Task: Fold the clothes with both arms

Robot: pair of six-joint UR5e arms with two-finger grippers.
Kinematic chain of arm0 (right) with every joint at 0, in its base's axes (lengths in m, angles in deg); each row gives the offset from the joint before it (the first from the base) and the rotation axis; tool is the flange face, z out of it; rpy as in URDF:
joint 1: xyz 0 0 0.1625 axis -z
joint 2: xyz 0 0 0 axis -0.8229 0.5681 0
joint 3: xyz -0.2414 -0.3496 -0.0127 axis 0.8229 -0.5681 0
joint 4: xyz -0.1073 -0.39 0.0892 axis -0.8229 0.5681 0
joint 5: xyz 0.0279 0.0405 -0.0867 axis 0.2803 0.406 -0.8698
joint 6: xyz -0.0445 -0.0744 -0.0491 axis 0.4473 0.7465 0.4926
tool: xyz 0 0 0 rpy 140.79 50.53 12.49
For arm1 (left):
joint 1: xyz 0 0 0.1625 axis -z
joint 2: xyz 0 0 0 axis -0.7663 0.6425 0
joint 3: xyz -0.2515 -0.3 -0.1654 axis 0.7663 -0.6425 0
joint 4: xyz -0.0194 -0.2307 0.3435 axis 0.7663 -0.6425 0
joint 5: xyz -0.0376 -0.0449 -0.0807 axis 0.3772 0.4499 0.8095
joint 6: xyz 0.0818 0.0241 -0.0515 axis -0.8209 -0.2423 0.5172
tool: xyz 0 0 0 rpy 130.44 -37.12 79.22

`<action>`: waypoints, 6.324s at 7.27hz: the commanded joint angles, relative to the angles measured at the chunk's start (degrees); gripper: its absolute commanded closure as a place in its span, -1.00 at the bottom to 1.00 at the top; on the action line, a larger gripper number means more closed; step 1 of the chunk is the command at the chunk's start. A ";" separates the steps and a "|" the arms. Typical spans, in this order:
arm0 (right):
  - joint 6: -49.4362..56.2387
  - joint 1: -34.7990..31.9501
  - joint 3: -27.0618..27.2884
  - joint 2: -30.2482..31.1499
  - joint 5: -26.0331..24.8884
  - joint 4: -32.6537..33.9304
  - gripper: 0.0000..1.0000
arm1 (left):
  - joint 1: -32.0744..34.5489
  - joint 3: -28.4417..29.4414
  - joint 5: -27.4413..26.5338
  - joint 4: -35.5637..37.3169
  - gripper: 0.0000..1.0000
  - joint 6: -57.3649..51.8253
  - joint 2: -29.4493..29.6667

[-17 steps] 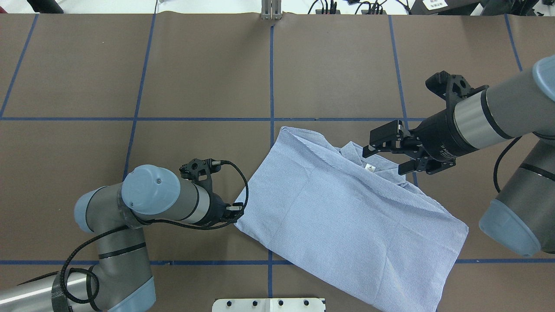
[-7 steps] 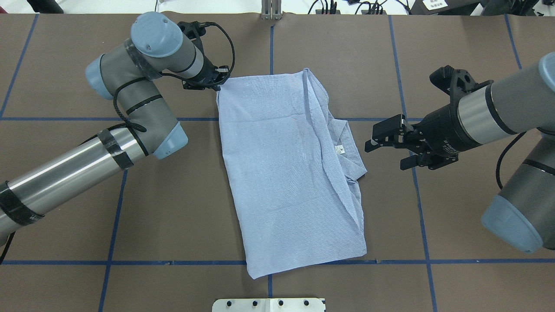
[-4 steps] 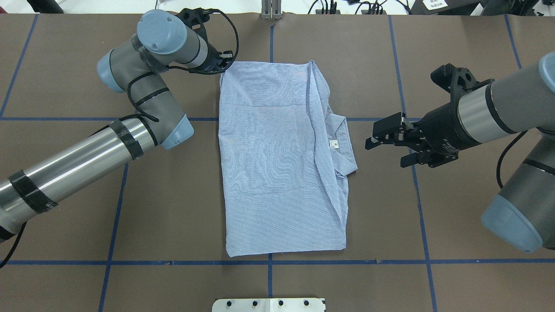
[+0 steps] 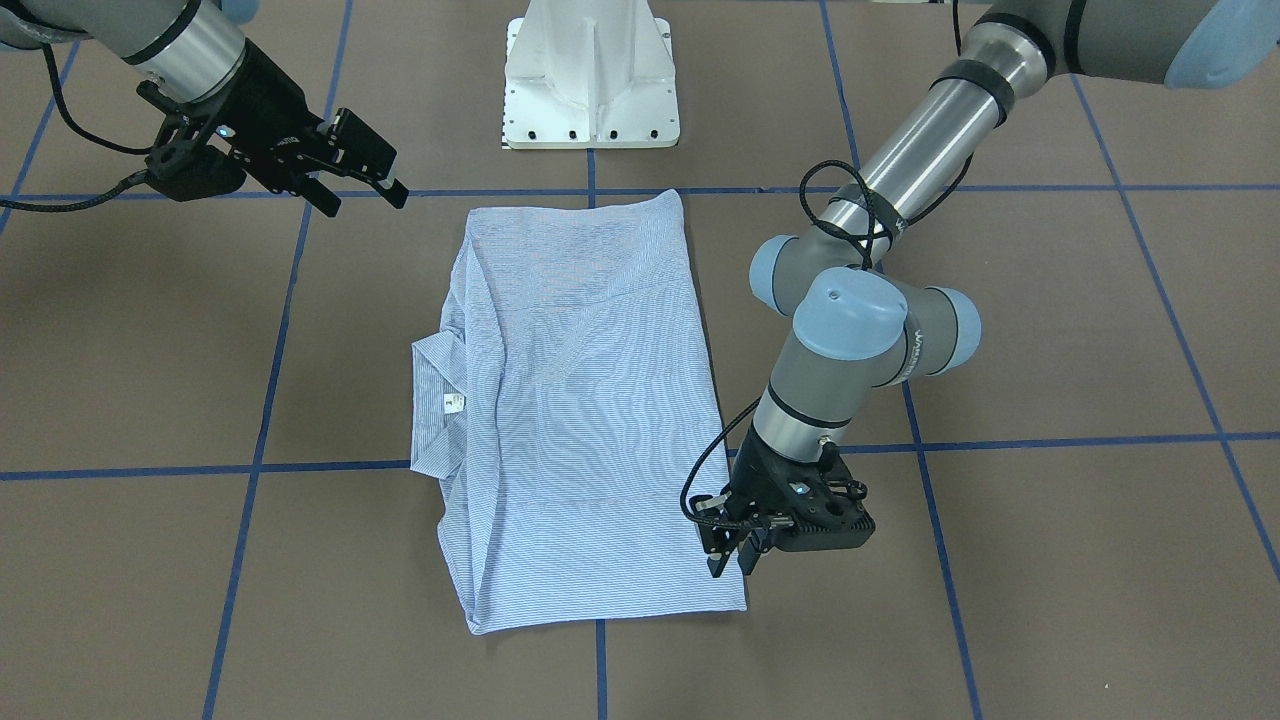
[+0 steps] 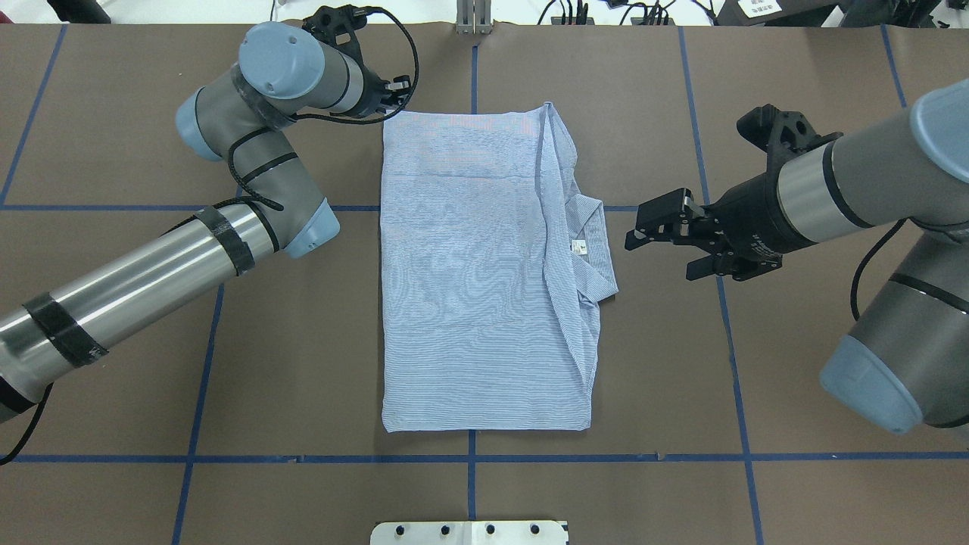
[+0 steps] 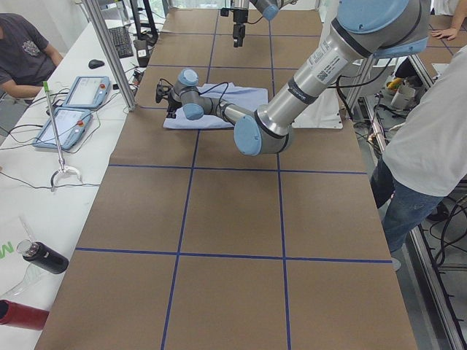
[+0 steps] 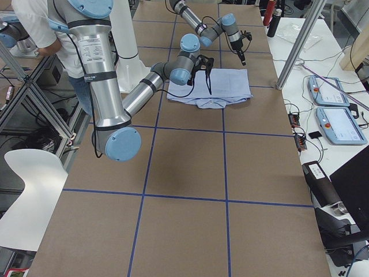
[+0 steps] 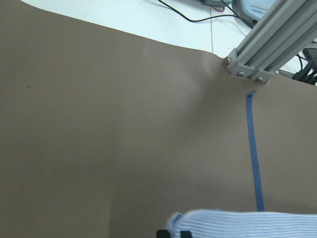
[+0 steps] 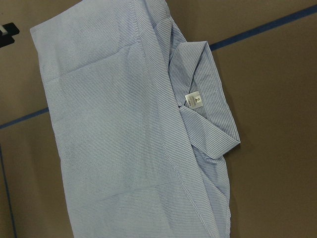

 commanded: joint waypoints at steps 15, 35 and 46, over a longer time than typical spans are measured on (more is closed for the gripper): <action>33.43 13.91 -26.89 -23.30 -24.88 23.74 -1.00 | 2.46 -32.86 10.51 19.87 -1.00 -4.03 -20.19; 19.49 5.80 -4.66 -13.37 -4.66 23.66 -1.00 | -14.26 -54.04 8.64 20.14 -0.78 11.74 -33.02; 8.91 9.95 -1.31 -12.93 -5.45 23.66 -1.00 | -30.67 -49.91 -1.18 20.92 0.04 22.25 -30.56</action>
